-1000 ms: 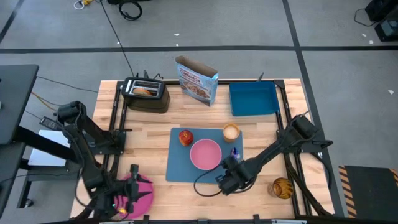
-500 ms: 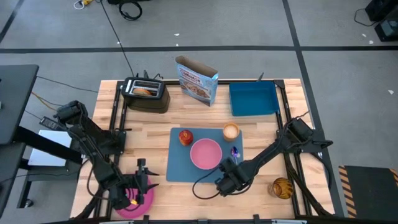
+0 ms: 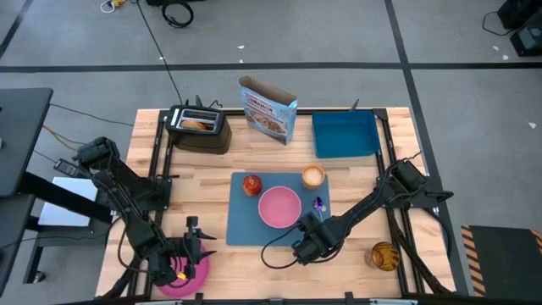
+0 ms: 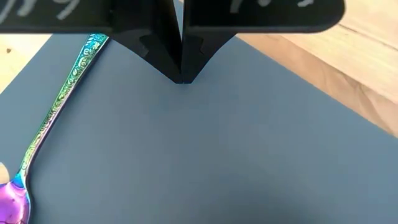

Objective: Arrange a breakfast setting
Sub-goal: Adjust the blue cutting board on the table, then adjust the violet tablespoon on the blue cutting board

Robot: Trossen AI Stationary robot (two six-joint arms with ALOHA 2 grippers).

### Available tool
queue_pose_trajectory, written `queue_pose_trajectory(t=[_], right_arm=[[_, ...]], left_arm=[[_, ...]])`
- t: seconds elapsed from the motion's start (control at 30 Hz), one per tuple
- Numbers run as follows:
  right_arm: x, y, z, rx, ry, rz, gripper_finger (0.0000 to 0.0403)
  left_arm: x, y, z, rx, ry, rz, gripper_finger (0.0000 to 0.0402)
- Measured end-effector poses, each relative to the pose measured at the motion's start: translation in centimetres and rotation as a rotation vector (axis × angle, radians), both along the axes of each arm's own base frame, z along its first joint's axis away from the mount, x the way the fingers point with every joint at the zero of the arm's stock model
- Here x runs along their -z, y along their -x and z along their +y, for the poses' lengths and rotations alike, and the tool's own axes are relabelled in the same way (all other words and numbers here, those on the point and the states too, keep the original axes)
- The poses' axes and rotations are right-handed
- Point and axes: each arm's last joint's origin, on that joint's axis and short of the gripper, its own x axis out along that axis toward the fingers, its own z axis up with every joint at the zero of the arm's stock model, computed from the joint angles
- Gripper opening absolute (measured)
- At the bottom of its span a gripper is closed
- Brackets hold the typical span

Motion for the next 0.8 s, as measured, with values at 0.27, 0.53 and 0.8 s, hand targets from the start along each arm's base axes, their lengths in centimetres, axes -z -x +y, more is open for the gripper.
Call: queue_pose_trajectory(t=[0.27, 0.53, 0.8], right_arm=[[-1.2, -0.1, -0.6, -0.003, 0.036, 0.007, 0.0010], [-6.3, 0.9, -1.4, 0.099, 0.164, 0.001, 0.0020], [-4.0, 1.3, -3.9, 0.193, 0.137, 0.107, 0.0071]], left_arm=[[0.0, 0.0, 0.0, 0.000, 0.000, 0.000, 0.0185], [0.0, 0.0, 0.0, -0.001, 0.002, -0.001, 0.0185], [-0.1, 0.2, -0.3, -0.003, 0.040, -0.010, 0.0185]])
